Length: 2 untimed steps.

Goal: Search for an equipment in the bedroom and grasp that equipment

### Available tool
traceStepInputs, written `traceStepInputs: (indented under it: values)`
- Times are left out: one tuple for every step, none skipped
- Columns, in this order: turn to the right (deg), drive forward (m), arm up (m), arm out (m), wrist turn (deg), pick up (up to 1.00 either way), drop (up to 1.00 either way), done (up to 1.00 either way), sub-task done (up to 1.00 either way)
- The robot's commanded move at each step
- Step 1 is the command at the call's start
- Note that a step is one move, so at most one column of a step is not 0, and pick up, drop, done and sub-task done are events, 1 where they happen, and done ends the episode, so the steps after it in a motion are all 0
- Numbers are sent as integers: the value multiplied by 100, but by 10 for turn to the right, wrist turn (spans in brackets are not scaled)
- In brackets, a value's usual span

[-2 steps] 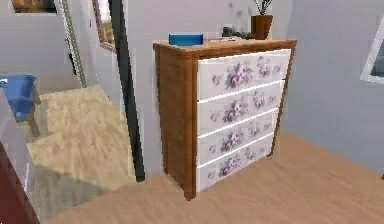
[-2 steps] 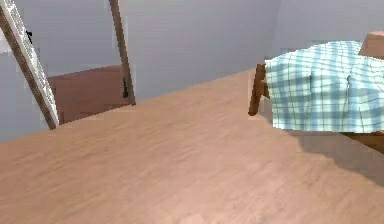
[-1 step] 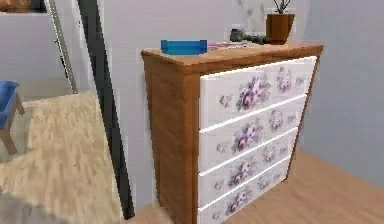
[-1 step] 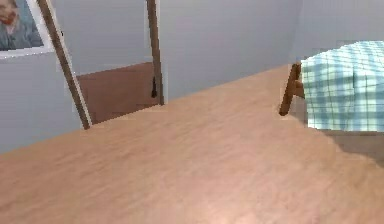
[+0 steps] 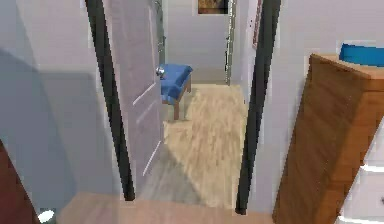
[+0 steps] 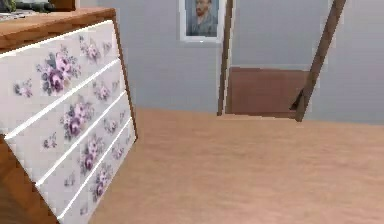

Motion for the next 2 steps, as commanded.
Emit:
traceStepInputs:
  values:
    - [0, 100, 0, 0, 0, 0, 0, 0, 0]
    - [0, 100, 0, 0, 0, 0, 0, 0, 0]
